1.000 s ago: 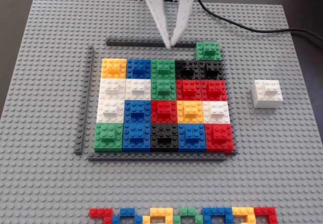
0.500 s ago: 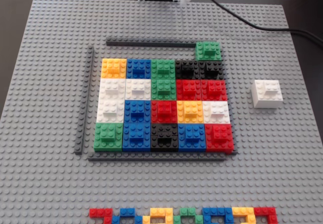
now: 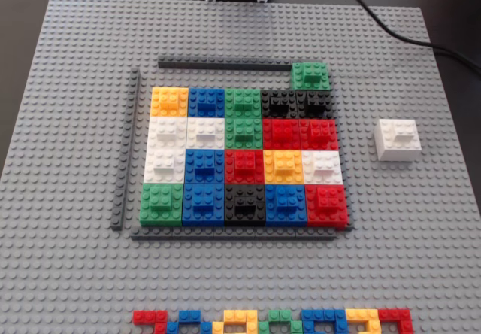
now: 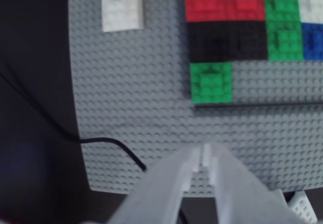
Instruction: Grab the cube and place it into the grid
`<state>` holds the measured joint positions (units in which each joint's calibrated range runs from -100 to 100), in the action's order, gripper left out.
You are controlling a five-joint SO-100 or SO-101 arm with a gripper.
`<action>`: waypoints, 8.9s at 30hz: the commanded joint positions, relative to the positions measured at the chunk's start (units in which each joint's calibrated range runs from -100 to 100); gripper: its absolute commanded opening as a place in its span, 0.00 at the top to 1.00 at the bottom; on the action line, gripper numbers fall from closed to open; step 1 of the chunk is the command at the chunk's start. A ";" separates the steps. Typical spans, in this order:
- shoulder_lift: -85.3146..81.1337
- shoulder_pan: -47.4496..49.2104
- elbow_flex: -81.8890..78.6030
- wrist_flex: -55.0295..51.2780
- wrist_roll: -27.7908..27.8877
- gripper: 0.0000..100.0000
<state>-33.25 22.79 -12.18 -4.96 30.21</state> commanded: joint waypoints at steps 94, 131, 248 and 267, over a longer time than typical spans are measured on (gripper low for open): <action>72.72 3.18 55.90 1.83 -0.59 0.86; 35.31 -1.31 37.87 -1.39 4.88 0.99; 13.30 -13.32 -28.74 19.27 11.77 0.99; 11.24 -14.65 -30.37 18.64 12.16 0.88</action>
<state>-19.17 8.86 -43.87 13.06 42.42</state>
